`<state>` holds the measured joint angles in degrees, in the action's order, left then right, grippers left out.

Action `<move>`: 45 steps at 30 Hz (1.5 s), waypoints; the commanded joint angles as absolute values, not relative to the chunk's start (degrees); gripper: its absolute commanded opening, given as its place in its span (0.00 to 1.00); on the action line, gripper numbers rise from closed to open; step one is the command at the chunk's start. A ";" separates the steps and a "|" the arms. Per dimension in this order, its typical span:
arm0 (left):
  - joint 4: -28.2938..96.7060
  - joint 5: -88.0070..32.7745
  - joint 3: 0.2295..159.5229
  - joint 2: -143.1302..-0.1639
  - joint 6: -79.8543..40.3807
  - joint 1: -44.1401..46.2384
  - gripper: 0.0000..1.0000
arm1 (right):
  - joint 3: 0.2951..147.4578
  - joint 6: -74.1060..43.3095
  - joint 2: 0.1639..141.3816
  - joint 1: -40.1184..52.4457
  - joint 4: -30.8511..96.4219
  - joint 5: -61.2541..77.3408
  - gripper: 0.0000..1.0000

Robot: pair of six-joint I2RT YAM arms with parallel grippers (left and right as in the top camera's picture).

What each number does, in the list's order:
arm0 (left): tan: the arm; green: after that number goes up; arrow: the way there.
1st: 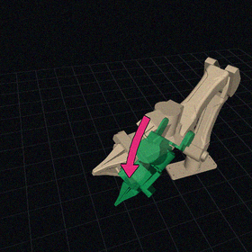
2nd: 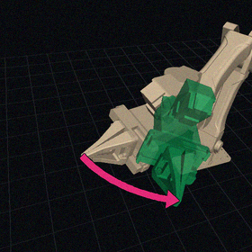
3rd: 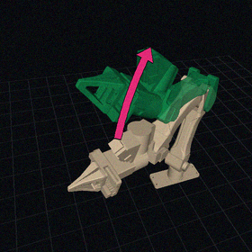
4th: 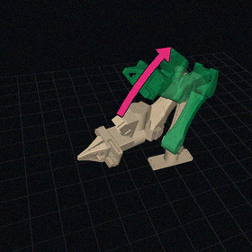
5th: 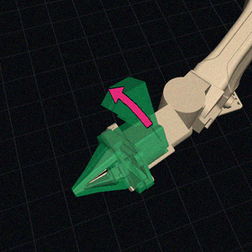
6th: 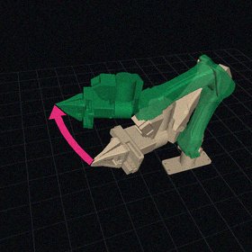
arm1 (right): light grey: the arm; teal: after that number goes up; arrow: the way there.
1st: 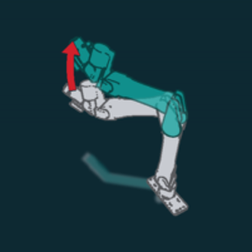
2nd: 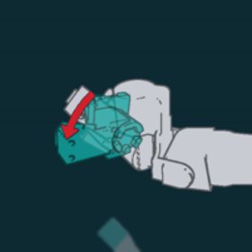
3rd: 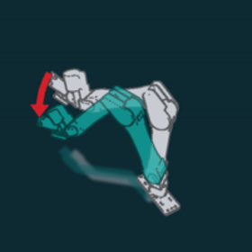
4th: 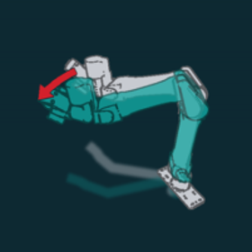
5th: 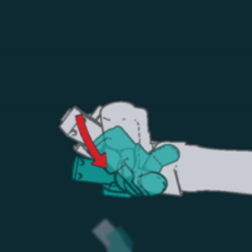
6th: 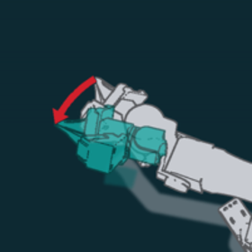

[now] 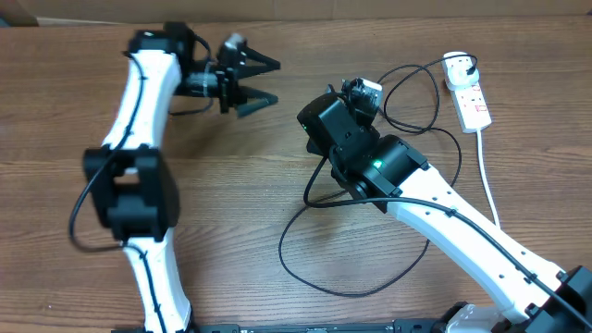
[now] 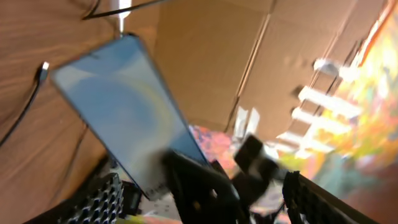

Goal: Plug charger to phone and switch on socket

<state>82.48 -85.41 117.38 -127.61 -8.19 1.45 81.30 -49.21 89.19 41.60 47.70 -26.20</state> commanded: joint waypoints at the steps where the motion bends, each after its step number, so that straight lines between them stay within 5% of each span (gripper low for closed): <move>1: 82.83 -82.00 118.78 -117.38 0.16 0.69 0.78 | 86.04 -49.54 85.52 41.23 47.05 -26.74 0.04; 13: 85.01 -47.48 118.76 -93.76 -3.36 5.08 0.78 | 89.03 -49.52 79.59 26.81 46.11 -1.43 0.04; 20: 82.91 -22.90 118.32 -91.48 -27.53 11.38 0.86 | 89.01 -53.28 80.03 13.23 40.66 24.67 0.04; 23: 77.65 -22.52 117.54 -92.33 -34.68 13.67 1.00 | 88.99 -56.66 80.36 10.13 38.44 32.58 0.04; 35: 67.77 -28.67 117.47 -98.00 -80.75 16.71 0.94 | 88.99 -79.46 80.53 8.03 31.59 45.56 0.04; 45: 53.82 -44.73 117.49 -100.86 -84.33 16.86 0.89 | 88.95 -87.07 80.53 10.13 30.50 46.63 0.04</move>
